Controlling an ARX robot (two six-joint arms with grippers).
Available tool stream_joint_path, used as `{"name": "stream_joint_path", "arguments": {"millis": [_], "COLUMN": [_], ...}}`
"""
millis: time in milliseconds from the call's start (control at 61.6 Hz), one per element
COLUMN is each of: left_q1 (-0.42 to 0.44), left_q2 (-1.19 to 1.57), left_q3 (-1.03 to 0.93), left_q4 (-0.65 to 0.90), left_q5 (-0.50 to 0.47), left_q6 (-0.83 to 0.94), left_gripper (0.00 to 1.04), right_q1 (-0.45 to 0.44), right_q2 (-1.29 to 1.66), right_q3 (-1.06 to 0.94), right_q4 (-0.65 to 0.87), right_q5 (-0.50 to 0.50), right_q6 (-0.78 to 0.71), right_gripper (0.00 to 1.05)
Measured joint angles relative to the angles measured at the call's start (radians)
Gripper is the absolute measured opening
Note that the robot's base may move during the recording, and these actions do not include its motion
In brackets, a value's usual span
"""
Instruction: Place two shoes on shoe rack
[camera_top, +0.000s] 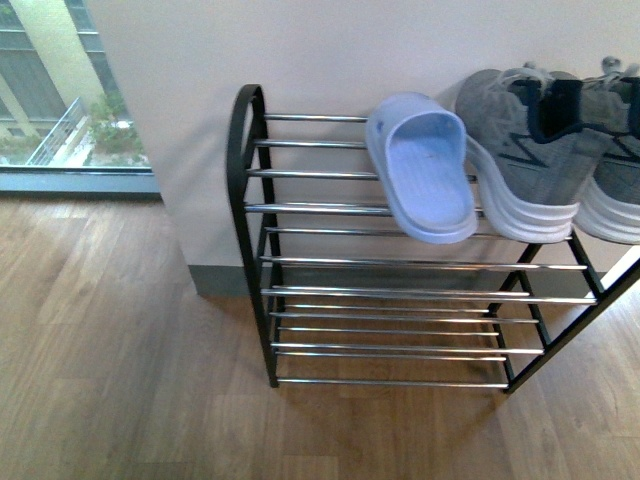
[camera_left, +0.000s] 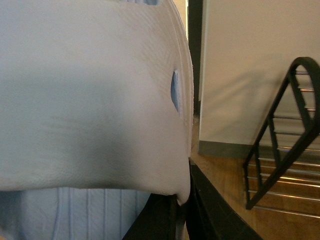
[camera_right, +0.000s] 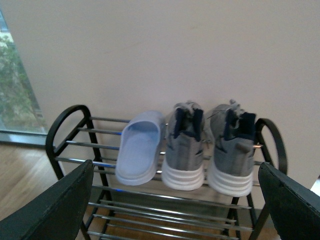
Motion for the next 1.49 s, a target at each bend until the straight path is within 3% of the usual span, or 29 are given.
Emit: {"name": "stream_joint_path", "arguments": {"millis": [519,568,698,844,1055,1315,1493], "left_q1": [0.000,-0.017,-0.113,-0.172,-0.257,-0.364,-0.396], "left_q2": [0.000,0.026,0.327,0.670,1.125,1.541,1.687], "left_q3": [0.000,-0.003,0.109,0.284,0.547,0.892,1.055], "left_q4": [0.000,0.053,0.286,0.374,0.368,0.309,0.259], "left_q5": [0.002,-0.025,-0.048,-0.008,0.083,0.102,0.097], "left_q6": [0.000,0.024,0.031,-0.024,-0.189,-0.348,-0.370], "left_gripper": [0.02,0.02,0.02,0.02,0.02,0.02,0.02], "right_q1": [0.003,0.003,0.003,0.003,0.003,0.003,0.003], "right_q2": [0.001,0.001,0.001,0.001,0.001,0.001,0.001], "right_q3": [0.000,0.000,0.000,0.000,0.000,0.000,0.000], "right_q4": [-0.001,-0.001,-0.001,-0.001,-0.001,-0.001,-0.001], "right_q5": [0.006,0.006,0.003,0.004,0.003,0.003,0.004], "right_q6": [0.000,0.000,0.000,0.000,0.000,0.000,0.000], "right_gripper": [0.95,0.95,0.95,0.95,0.95,0.95,0.95]}}
